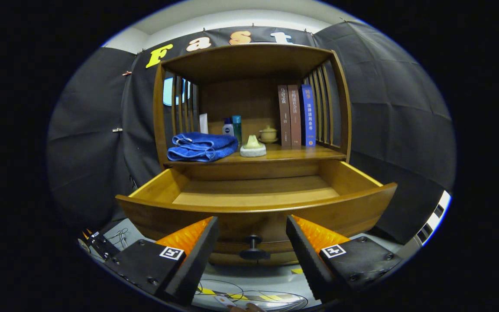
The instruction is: Pull open the drawer, take out the items inside it, and place them on the countertop above the cabinet.
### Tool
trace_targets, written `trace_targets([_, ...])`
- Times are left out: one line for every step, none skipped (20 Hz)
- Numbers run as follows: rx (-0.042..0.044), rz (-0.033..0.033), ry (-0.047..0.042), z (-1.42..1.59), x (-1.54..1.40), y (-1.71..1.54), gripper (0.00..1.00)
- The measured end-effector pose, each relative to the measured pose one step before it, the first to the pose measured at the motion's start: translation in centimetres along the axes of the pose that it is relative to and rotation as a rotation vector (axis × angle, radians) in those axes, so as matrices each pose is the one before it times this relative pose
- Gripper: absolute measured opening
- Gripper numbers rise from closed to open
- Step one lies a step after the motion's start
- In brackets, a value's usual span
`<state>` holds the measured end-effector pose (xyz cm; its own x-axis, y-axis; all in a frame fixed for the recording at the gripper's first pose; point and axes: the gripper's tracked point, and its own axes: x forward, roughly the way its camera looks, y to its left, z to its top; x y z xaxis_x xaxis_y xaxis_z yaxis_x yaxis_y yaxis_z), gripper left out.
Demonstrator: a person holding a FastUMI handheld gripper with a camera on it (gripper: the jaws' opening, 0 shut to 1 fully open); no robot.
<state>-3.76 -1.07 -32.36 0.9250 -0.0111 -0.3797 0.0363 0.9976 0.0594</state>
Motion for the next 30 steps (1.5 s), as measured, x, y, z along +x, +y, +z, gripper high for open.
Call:
trace_targets([0.01045,0.00072,0.01046,-0.387,0.461,-0.059,0.99])
trace_targets([0.00711,-0.00274,0.00871,-0.317,0.459,-0.116,0.99])
trace_targets([0.0042,-0.00141,0.00873,-0.289,0.371,-0.129,0.99])
trace_targets([0.00246,0.00042,0.00777,-0.223,0.369,-0.037,0.99])
trace_targets([0.00263,-0.00554,0.01295,-0.268,0.144,-0.066,0.99])
trace_targets([-0.00145,-0.00078,-0.00685,0.006,0.091,-0.186,0.99])
trace_targets([0.00465,-0.00143,-0.00138,0.169,-0.045,0.042,0.98])
trace_targets([0.00068,-0.00171,-0.00425,0.115,0.129,0.028,0.98])
trace_targets([-0.00712,-0.00321,0.00078,-0.038,0.077,0.01,0.98])
trace_targets([-0.00441,-0.00265,0.00255,0.055,0.207,-0.003,0.99])
trace_targets([0.0028,-0.00135,0.00146,0.187,0.353,0.014,0.98])
trace_targets([0.00214,-0.00111,0.00382,0.175,0.504,0.072,0.99])
trace_targets([0.00304,-0.00026,0.00266,0.222,0.702,0.042,0.98])
trace_targets([0.002,-0.00014,0.00282,0.268,0.785,0.024,0.99])
trace_targets([0.00139,-0.00008,0.00063,0.309,0.682,0.036,0.99])
trace_targets([0.00066,0.0005,-0.00417,0.464,0.662,0.045,0.99])
trace_targets([0.00001,-0.00127,-0.01205,0.665,0.54,0.079,0.98])
trace_targets([-0.00326,-0.0011,-0.00701,0.33,0.727,-0.008,0.99])
trace_targets([0.00106,0.00019,0.00437,-0.096,0.788,-0.019,0.98])
trace_targets([0.00082,0.00016,-0.00327,0.461,0.532,0.03,0.99])
trace_targets([-0.00293,-0.00007,0.00142,-0.007,1.039,0.009,0.99])
trace_targets([-0.00078,-0.00023,-0.00292,0.312,0.756,0.015,0.99])
trace_targets([0.00085,-0.00043,-0.00092,0.198,0.668,0.009,0.99])
trace_targets([0.00265,-0.00067,-0.00002,0.233,0.789,0.045,0.99])
trace_targets([0.00093,-0.00056,-0.00005,0.188,0.812,0.033,0.99])
trace_targets([0.00131,-0.00034,-0.00074,0.167,0.795,0.042,0.99])
trace_targets([-0.00021,-0.00039,-0.00081,0.338,0.685,-0.017,0.99])
trace_targets([-0.00129,-0.00058,-0.0017,0.148,0.696,0.073,0.99])
trace_targets([-0.00089,-0.0007,-0.00176,0.068,0.717,0.017,0.99])
trace_targets([0.00024,-0.00034,-0.00056,0.174,0.691,-0.01,0.99])
